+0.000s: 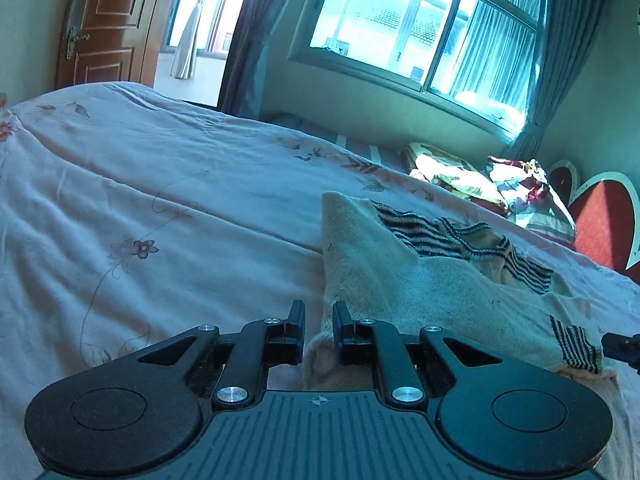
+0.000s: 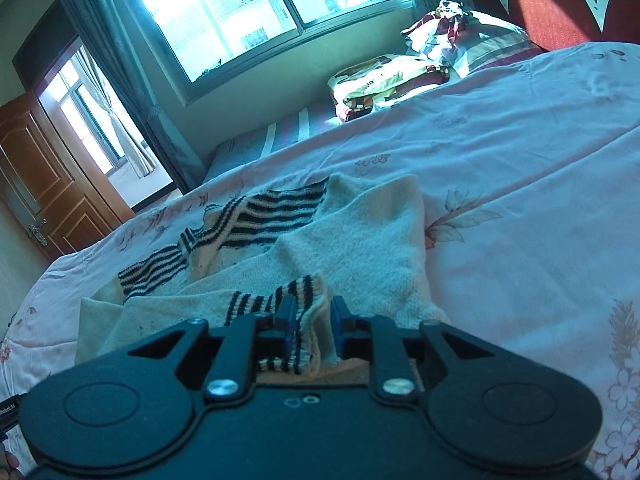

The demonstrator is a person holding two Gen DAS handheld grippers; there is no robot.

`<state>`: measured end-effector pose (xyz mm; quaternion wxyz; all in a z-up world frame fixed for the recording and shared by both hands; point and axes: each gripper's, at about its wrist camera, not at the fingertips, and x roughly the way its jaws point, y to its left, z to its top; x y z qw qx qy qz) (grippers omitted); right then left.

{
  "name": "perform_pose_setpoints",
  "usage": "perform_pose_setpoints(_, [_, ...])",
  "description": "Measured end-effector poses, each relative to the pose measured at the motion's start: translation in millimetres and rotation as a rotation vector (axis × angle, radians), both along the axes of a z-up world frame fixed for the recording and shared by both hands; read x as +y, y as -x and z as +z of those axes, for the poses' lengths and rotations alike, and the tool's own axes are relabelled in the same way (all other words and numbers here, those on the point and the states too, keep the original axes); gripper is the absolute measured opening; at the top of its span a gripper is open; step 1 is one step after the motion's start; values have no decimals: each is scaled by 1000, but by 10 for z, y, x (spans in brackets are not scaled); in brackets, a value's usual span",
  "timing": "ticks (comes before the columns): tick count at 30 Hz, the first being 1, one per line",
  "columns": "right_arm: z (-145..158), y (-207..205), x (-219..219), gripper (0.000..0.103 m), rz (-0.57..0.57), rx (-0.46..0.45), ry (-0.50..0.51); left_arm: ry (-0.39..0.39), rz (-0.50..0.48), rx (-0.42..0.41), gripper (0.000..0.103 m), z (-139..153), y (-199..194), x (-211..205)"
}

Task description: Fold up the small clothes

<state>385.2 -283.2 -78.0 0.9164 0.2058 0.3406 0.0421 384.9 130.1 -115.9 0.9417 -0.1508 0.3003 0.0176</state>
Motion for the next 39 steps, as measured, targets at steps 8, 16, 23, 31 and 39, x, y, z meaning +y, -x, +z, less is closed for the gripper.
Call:
perform_pose_setpoints(8, [-166, -130, 117, 27, 58, 65, -5, 137, -112, 68, 13, -137, -126, 65])
perform_pose_setpoints(16, [-179, -124, 119, 27, 59, 63, -14, -7, -160, 84, 13, -152, -185, -61])
perform_pose_setpoints(23, [-181, -128, 122, 27, 65, 64, -10, -70, -242, 128, 51, -133, -287, -110])
perform_pose_setpoints(31, [-190, -120, 106, 19, 56, 65, 3, 11, -204, 61, 14, -171, -196, -54])
perform_pose_setpoints(39, [-190, -101, 190, 8, 68, 50, 110, 386, 10, 45, 18, -502, -34, 335])
